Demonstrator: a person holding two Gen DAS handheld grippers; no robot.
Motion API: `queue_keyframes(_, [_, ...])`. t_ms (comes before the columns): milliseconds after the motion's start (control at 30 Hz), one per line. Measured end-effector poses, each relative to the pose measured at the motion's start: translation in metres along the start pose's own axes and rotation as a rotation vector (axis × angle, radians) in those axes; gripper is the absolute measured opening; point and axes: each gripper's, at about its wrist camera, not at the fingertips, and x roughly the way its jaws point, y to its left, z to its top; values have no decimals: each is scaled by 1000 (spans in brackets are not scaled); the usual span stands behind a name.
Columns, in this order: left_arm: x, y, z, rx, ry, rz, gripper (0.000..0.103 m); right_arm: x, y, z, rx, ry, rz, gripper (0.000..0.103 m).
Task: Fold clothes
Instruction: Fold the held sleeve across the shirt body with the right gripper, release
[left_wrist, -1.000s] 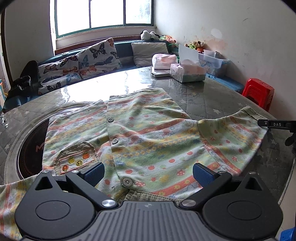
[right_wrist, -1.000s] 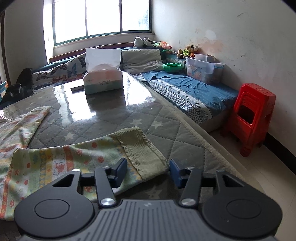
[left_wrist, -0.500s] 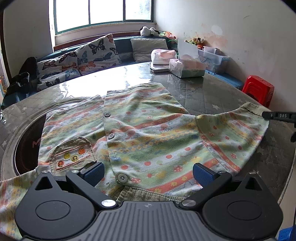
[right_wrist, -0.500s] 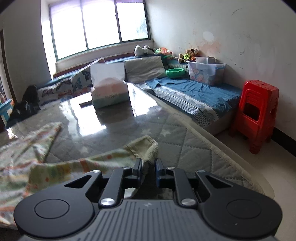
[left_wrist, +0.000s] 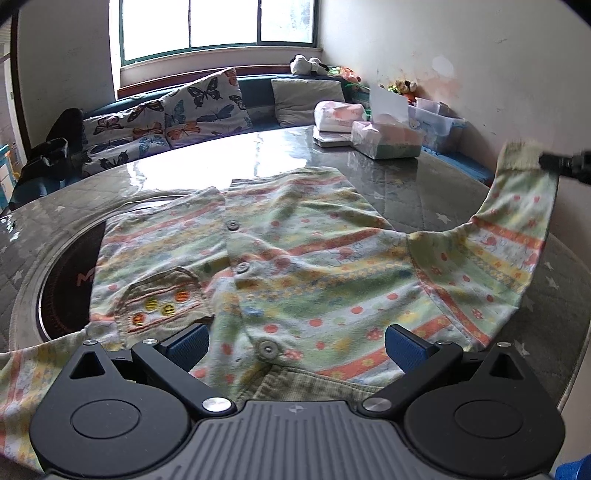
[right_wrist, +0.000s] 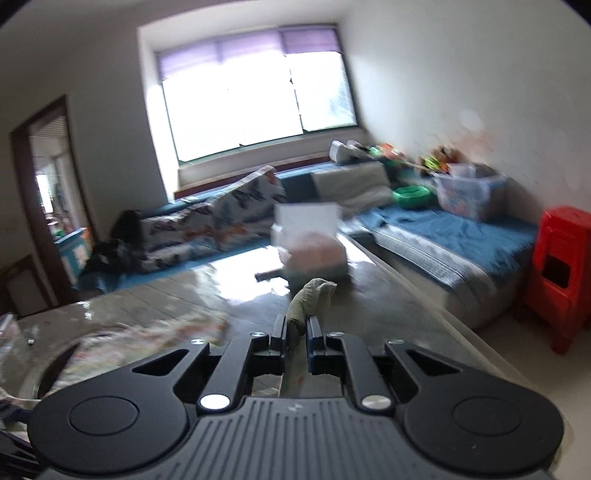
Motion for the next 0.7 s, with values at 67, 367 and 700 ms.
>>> queue_keyframes(67, [-4, 6, -1, -13, -8, 5, 103, -1, 17, 9, -24, -12, 44, 9])
queue_keyframes(367, [-25, 42, -13, -90, -44, 54, 103, 17, 113, 20, -175, 6, 244, 9])
queue_keyframes(700, [-45, 79, -30, -173, -69, 113, 103, 36, 200, -13, -307, 105, 433, 9])
